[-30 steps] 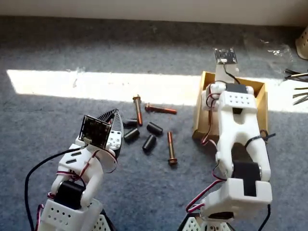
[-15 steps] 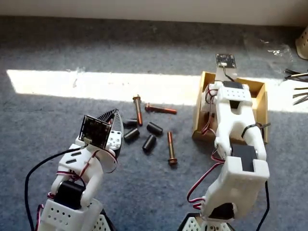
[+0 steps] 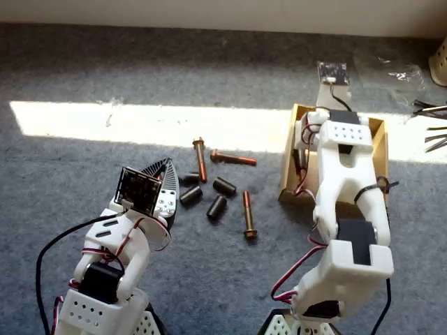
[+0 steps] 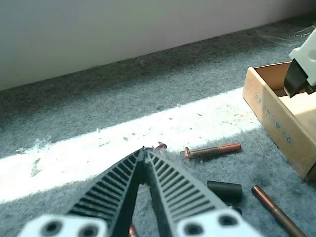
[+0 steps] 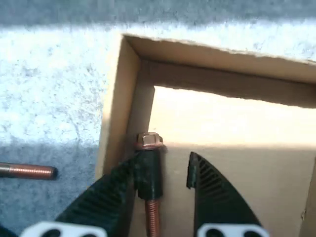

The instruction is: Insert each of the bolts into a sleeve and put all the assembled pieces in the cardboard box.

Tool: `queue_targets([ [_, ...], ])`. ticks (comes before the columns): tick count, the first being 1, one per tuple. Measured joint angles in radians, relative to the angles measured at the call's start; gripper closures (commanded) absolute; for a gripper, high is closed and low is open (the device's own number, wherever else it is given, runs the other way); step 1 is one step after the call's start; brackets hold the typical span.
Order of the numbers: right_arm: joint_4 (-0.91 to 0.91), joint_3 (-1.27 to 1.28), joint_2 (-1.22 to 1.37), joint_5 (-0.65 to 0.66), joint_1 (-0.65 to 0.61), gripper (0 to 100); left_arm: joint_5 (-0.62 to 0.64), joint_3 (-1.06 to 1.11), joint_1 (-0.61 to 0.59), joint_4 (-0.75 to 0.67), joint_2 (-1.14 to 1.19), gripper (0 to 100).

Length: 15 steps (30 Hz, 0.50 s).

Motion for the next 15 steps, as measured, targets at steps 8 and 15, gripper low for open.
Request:
queue_targets([
  [8, 0.021, 0.0, -0.25, 0.0, 0.0, 89.8, 0.0, 0.0, -0.035, 0.0, 0.0, 100],
  [15, 0.058, 0.0, -0.433, 0.0, -0.061, 99.3, 0.0, 0.0, -0.132, 0.0, 0.0, 100],
])
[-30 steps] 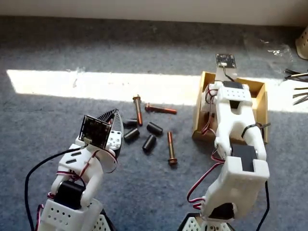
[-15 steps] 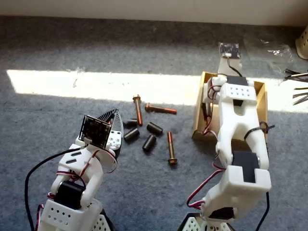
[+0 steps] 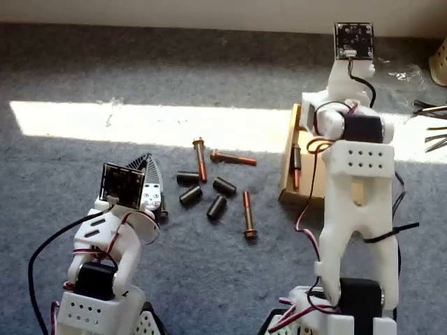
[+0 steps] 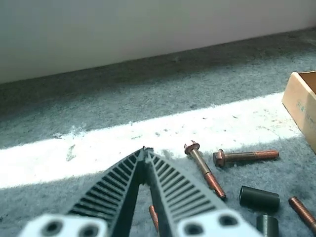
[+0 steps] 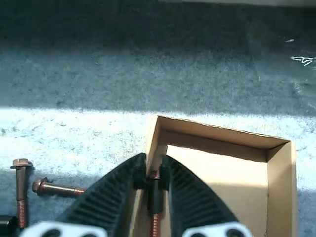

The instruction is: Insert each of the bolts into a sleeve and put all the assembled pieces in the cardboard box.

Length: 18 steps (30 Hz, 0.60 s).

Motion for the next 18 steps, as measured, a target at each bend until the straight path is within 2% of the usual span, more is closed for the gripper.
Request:
queue_targets([
  [3, 0.009, 0.0, -0.066, 0.0, -0.043, 99.5, 0.0, 0.0, -0.037, 0.0, 0.0, 100],
  [8, 0.135, 0.0, -0.15, 0.0, -0.161, 99.5, 0.0, 0.0, -0.087, 0.0, 0.0, 100],
  [12, 0.236, 0.0, -0.183, 0.0, -0.267, 99.5, 0.0, 0.0, -0.104, 0.0, 0.0, 100],
  [18, 0.361, 0.0, -0.19, 0.028, -0.347, 99.5, 0.0, 0.0, -0.114, 0.0, 0.0, 100],
])
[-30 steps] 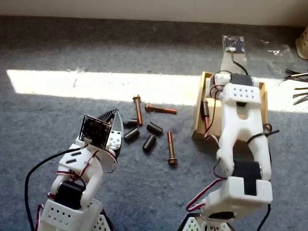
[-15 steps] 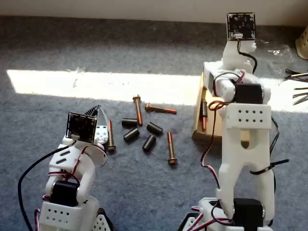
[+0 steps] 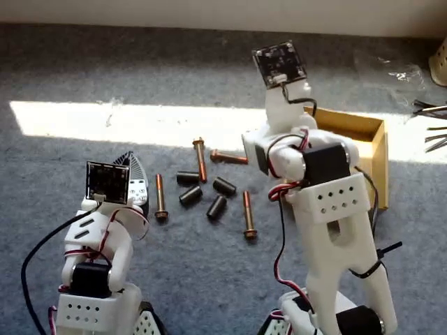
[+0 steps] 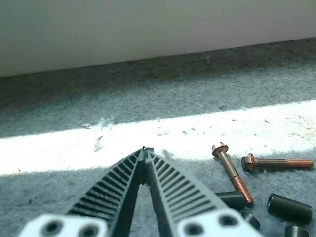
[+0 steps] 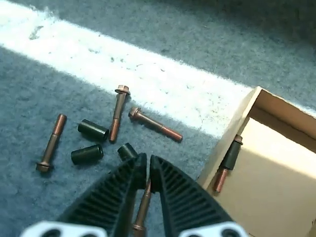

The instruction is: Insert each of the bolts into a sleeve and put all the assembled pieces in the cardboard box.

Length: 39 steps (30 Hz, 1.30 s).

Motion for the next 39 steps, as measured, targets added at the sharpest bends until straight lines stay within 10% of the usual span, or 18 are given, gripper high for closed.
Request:
queue_targets([
  [39, -0.35, 0.376, 0.267, 0.348, -0.12, 90.7, 0.002, 0.0, -0.107, 0.0, 0.0, 100],
])
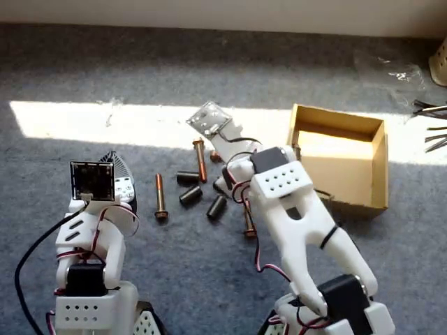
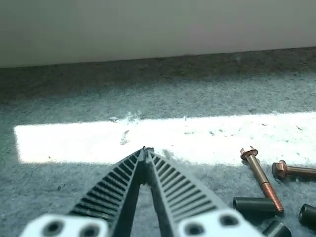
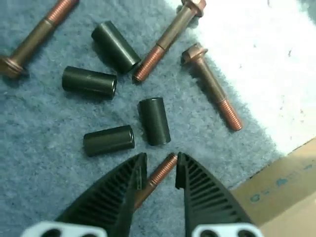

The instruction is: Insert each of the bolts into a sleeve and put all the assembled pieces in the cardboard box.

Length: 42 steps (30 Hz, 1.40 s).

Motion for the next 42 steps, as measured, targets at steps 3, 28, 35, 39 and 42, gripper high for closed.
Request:
queue_targets([
  [3, 0.0, -0.049, 0.077, 0.0, -0.012, 90.7, -0.002, 0.008, 0.0, 0.0, -0.002, 100],
  [28, -0.028, -0.158, 0.307, 0.242, -0.031, 90.3, -0.002, 0.021, -0.002, 0.0, 0.0, 100],
  [35, -0.041, -0.16, 0.348, 0.252, -0.051, 86.8, -0.002, 0.021, -0.002, 0.0, 0.0, 100],
  [39, -0.054, -0.16, 0.354, 0.259, -0.052, 86.1, -0.002, 0.021, -0.002, 0.0, 0.0, 100],
  [42, -0.055, -0.16, 0.354, 0.259, -0.052, 86.1, -0.002, 0.021, -0.002, 0.0, 0.0, 100],
])
